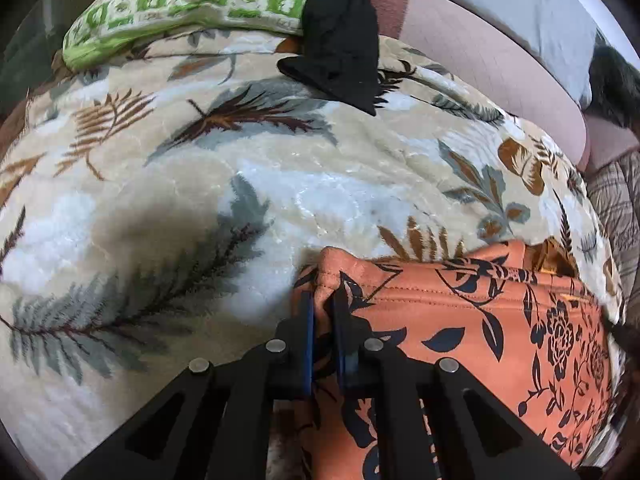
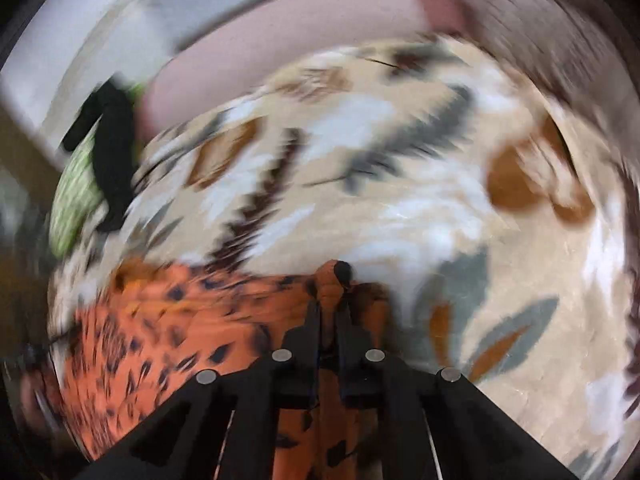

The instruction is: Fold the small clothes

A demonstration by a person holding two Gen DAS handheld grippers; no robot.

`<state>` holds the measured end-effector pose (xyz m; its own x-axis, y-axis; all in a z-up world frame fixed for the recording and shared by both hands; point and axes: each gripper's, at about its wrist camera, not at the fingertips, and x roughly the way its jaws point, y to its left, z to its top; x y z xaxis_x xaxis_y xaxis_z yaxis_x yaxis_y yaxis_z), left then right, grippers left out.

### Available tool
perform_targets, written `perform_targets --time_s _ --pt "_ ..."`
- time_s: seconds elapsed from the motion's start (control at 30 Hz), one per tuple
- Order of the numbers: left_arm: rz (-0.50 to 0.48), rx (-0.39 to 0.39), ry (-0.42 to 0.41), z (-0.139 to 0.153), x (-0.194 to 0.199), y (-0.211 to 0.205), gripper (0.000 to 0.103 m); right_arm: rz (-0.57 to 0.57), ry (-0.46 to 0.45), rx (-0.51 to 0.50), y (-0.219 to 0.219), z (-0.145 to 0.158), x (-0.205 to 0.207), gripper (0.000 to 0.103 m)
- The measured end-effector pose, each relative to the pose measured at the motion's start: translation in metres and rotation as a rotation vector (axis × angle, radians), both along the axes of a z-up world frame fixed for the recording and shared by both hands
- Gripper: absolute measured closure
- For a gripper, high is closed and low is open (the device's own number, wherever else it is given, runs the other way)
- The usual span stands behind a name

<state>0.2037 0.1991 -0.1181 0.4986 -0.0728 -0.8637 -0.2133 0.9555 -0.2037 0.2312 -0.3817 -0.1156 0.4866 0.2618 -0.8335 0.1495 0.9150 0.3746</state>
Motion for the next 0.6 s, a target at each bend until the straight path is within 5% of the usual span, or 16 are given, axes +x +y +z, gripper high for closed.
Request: perform_targets --time_s 0.1,0.2,0.3,0.4,0.47,0.6 --pt "0.026 -0.008 0.0 0.003 -0.002 0.003 0.09 -0.051 -0.034 0.083 -0.009 -0.001 -0.012 0.095" --pt "0.051 0.001 -0.018 0.016 -0.011 0.003 0.082 -0.057 -0.017 0.055 -0.007 0.014 -0.018 0.092" --pt "0.028 0.055 -0.077 0.039 -0.033 -0.004 0.069 -0.043 -0.091 -0.039 0.004 0.05 -0.043 0.091" --pt "0.01 0.099 -0.144 0.061 -0.064 -0.018 0.052 0.027 -0.125 0.015 0.024 0.07 -0.08 0.089" --pt "0.008 0.12 -0.168 0.069 -0.082 -0.033 0.042 0.095 -0.117 0.108 0.042 0.068 -0.109 0.088" --pt "-0.017 0.128 -0.138 0.065 -0.102 -0.059 0.041 0.132 -0.005 0.202 0.066 0.022 -0.135 0.071"
